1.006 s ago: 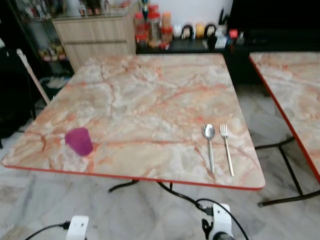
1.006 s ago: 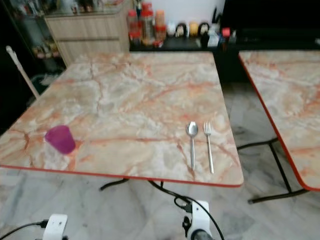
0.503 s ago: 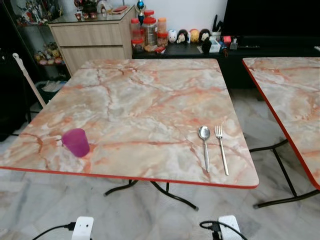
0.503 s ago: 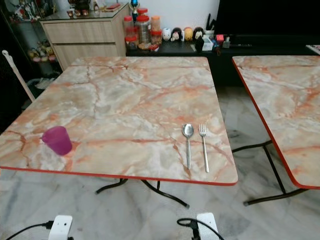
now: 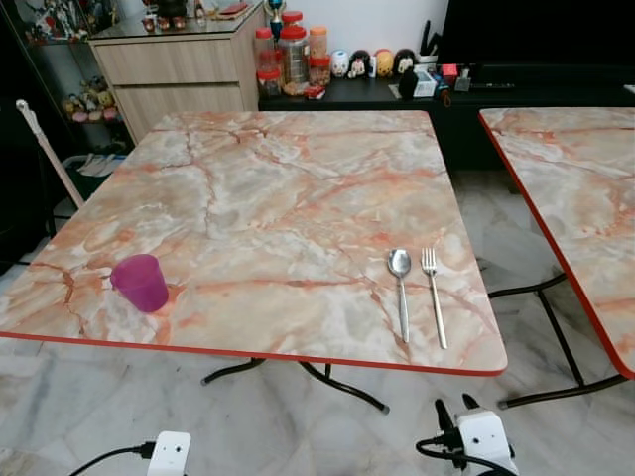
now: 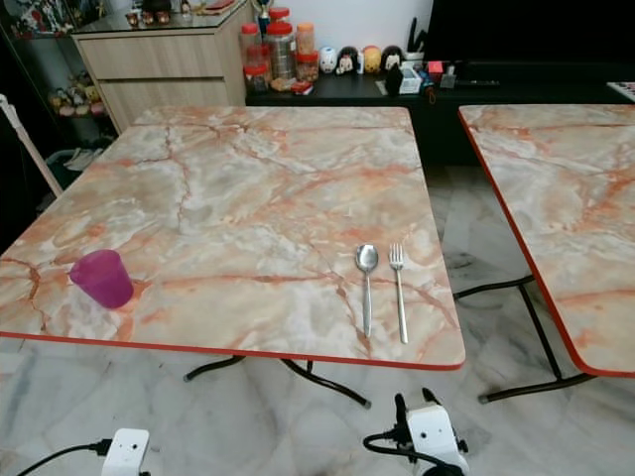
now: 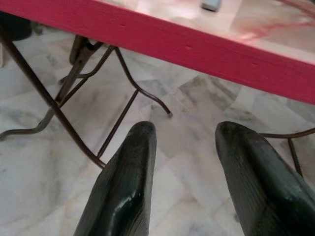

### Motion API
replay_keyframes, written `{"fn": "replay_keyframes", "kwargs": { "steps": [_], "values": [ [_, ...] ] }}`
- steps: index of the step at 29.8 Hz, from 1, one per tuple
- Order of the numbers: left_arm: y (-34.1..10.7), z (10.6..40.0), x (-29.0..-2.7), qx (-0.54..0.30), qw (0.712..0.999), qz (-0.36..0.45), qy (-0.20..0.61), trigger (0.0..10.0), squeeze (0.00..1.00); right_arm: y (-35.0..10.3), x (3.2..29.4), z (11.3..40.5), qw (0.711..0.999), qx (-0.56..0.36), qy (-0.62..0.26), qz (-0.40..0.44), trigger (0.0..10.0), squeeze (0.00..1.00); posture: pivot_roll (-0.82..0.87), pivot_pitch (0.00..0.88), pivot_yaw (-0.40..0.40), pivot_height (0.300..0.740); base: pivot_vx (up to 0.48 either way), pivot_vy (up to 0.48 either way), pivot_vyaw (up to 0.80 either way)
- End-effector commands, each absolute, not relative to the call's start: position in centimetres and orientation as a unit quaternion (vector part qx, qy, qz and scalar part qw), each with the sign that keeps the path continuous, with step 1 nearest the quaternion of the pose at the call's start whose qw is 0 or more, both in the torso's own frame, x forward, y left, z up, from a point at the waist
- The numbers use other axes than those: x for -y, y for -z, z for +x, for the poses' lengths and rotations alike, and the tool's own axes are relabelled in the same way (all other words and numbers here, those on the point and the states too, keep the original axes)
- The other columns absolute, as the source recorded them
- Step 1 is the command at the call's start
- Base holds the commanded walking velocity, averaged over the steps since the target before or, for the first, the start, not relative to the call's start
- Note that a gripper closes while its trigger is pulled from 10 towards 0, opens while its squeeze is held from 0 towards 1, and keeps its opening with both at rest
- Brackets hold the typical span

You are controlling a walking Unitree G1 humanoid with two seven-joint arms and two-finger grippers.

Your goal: Setting the table

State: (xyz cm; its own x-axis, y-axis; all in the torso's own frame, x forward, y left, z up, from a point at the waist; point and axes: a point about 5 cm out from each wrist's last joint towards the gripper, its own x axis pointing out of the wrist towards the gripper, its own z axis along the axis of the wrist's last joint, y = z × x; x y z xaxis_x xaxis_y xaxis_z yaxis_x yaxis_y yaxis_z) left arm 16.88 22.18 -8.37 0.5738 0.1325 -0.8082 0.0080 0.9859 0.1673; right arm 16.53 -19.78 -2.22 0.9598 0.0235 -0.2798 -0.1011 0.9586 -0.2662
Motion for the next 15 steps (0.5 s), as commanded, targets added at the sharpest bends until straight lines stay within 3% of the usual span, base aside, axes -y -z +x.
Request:
{"fn": "replay_keyframes", "kwargs": {
  "steps": [1, 6, 15],
  "values": [
    [8.4, 16.7, -22.3, -0.463, 0.882, 0.085, -0.029, 10.0, 0.00, 0.5, 18.9, 16.8, 0.986, -0.103, -0.027, -0.126, 10.0, 0.00, 0.01, 0.025, 0.042, 0.740, 0.000, 0.000, 0.00],
    [8.6, 16.3, -22.4, -0.467, 0.880, 0.087, -0.029, 10.0, 0.00, -0.9, 18.5, 17.1, 0.987, -0.080, -0.032, -0.137, 10.0, 0.00, 0.00, 0.024, 0.045, 0.740, 0.000, 0.000, 0.00],
    [8.5, 16.5, -22.3, -0.465, 0.881, 0.085, -0.031, 10.0, 0.00, -4.7, 17.3, 20.9, 0.991, -0.019, -0.037, -0.127, 10.0, 0.00, 0.01, 0.012, 0.035, 0.740, 0.000, 0.000, 0.00]
  ]
}}
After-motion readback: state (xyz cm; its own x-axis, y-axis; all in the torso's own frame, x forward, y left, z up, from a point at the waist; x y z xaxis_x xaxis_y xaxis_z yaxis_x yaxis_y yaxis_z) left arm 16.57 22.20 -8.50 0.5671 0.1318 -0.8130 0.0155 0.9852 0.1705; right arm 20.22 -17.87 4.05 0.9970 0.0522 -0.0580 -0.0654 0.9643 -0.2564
